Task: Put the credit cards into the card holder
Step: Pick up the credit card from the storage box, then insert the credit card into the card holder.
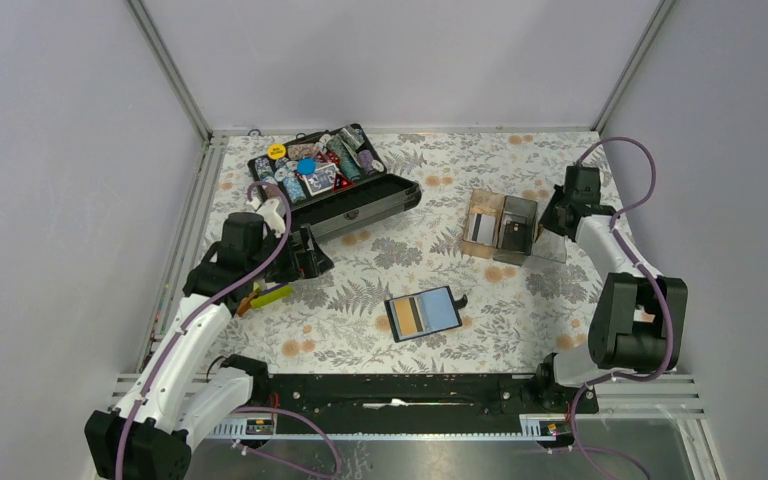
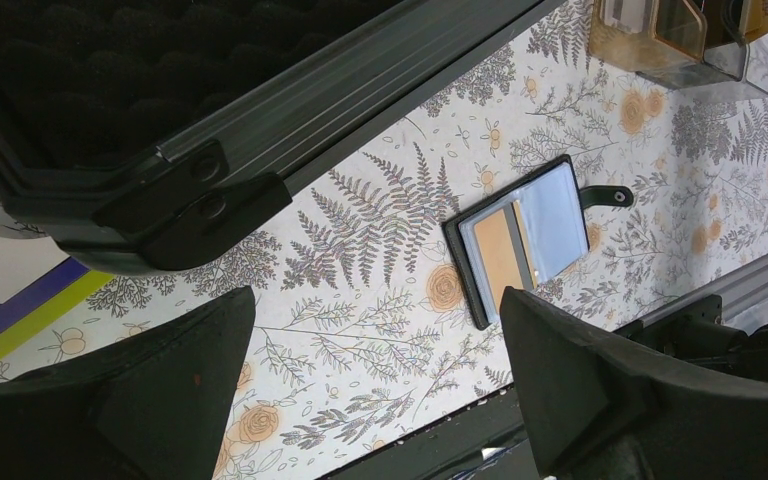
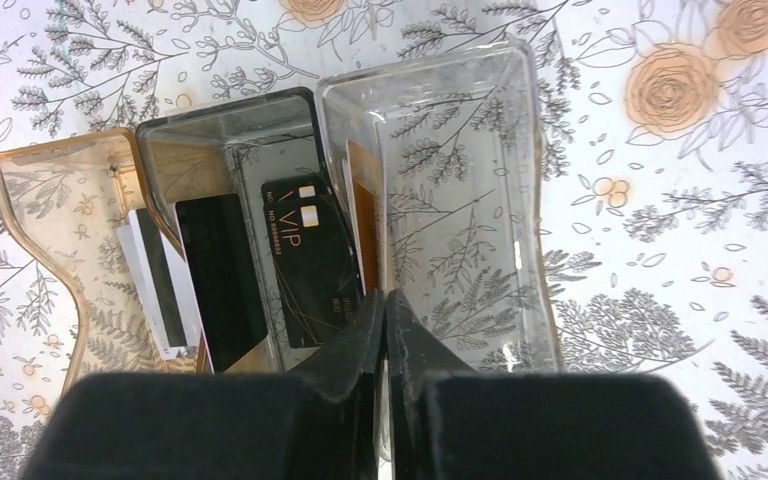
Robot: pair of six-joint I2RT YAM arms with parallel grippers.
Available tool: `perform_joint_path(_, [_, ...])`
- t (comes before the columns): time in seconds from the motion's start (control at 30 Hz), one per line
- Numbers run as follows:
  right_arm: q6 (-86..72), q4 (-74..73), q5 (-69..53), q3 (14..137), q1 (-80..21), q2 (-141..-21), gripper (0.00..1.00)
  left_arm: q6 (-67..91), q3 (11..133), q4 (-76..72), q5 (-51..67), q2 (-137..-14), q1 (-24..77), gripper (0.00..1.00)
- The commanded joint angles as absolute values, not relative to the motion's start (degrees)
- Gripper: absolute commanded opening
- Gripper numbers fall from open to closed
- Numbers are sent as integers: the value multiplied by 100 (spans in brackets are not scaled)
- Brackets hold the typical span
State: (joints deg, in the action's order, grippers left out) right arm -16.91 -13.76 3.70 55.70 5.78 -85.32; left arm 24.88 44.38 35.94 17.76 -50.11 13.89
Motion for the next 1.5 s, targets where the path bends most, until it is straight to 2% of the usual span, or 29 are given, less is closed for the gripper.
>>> perform_joint_path(0.0, [-1599,-1673,781,5893,571,-8293,1,2469,4412,3313,1924,-5021,1353,99])
perform_joint_path(0.23, [-1628,-1988,1422,6051,571,-8009,0,2453,4404,3301,1900,-4957,1353,99])
perform_joint_path(0.43, [-1652,-2052,1603,6121,504,-7122,0,2771,4201,3067,1782,-4490,1370,99])
perform_joint_path(0.5, [-1668,-2069,1371,6139,408,-6834,0,3098,4027,2837,1838,-4312,1415,99])
perform_joint_path(0.7, [-1969,-1780,-485,5805,-465,-6149,0,4236,3515,1641,1920,-3733,1881,98])
perform_joint_path(0.9, [-3141,-320,-2151,4563,-1354,-5323,0,5232,3061,189,1516,-3312,2849,98])
perform_joint_path(1.03, [-4051,1143,-2730,3752,-1939,-4773,0,5591,2867,-739,1123,-3404,3554,98])
perform_joint_path(1.37, [-5295,3812,-2418,2474,-3007,-4195,0,5933,2803,-2251,183,-4213,4939,96])
perform_joint_path(1.43, [-5452,4209,-2358,2341,-3138,-4203,0,5970,2808,-2524,65,-4356,5096,90])
perform_joint_path(1.47, [-5539,4427,-2312,2267,-3190,-4208,0,5989,2824,-2640,29,-4428,5172,84])
